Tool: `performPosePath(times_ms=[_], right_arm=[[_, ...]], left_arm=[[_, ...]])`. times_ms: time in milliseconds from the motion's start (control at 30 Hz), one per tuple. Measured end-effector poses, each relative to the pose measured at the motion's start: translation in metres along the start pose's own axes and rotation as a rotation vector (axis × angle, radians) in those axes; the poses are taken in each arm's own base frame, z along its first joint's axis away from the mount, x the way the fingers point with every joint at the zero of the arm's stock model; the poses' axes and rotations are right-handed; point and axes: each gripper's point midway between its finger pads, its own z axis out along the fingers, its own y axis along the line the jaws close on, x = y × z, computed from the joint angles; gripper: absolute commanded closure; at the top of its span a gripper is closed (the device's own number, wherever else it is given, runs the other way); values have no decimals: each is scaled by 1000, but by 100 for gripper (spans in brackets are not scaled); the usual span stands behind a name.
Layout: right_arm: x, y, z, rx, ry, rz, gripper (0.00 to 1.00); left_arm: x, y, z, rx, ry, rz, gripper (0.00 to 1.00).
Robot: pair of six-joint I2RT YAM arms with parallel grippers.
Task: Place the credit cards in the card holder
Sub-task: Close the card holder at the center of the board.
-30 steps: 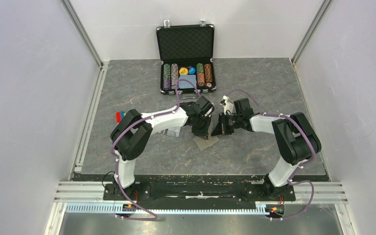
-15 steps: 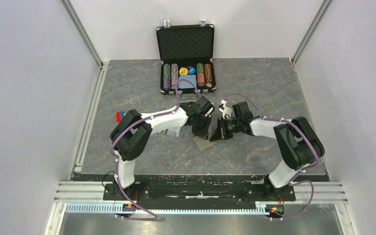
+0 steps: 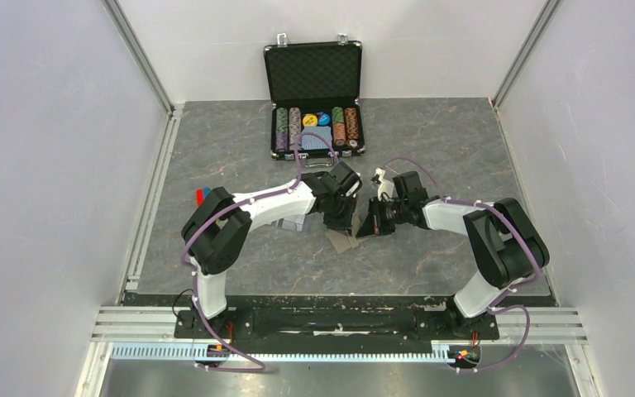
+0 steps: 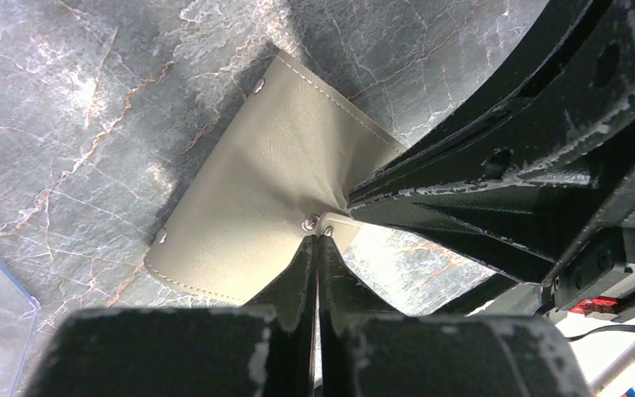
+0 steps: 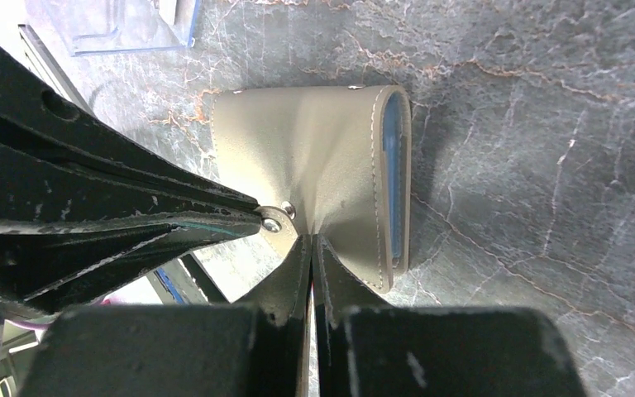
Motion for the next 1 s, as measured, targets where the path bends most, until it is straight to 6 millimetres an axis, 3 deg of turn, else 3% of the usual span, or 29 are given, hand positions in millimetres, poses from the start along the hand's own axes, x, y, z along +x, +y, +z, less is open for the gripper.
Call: performPosePath(times_ms=[300,733,1000], right_arm=[[0,1,0,-3,2,1,100],[3,18,-1,-96,23,-19,100],[11,11,9,-65,49,-15,100]], left_arm=[[1,2,0,-10,3,0,98],[6,7,10,-24,27,-4,98],[6,7,10,-24,27,-4,98]])
